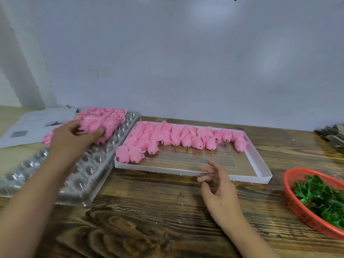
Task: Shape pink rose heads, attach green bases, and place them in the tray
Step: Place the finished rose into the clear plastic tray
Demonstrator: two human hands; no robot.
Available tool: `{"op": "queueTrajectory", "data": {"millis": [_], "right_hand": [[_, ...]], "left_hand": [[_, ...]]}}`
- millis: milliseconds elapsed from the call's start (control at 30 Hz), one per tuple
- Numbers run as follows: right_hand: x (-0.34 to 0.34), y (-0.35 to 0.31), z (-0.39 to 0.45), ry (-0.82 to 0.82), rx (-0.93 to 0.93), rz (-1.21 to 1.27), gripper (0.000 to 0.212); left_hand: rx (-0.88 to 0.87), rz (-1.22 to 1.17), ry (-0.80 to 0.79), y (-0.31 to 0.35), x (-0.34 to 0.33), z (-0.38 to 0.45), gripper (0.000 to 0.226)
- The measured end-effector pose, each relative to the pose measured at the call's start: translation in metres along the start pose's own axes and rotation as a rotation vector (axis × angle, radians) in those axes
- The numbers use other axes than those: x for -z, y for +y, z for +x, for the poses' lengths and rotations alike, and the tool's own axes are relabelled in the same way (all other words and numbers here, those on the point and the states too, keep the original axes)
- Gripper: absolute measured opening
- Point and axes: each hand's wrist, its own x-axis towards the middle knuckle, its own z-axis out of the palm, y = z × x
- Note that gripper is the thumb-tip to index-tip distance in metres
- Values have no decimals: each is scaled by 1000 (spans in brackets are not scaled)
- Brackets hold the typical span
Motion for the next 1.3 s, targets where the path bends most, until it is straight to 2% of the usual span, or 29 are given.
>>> {"op": "queueTrajectory", "data": {"millis": [167, 467, 767, 1000, 1167, 1300], "right_hand": [[-1, -1, 2, 10, -1, -14, 66], [0, -2, 2, 7, 9, -44, 65], [0, 0, 2, 9, 9, -38, 66], [-1, 1, 2, 17, 14, -49, 62], [0, 1, 2, 6, -2, -53, 62], [0, 0, 2, 7, -5, -45, 62]], "left_hand": [[68, 149, 115, -41, 48, 34, 21], [84, 405, 95, -73, 45, 46, 33], [32, 611, 33, -72, 31, 52, 47], [28, 729, 9, -70, 32, 55, 47], [33, 732, -30, -68, 32, 56, 62], [-39, 729, -10, -70, 32, 57, 54]]}}
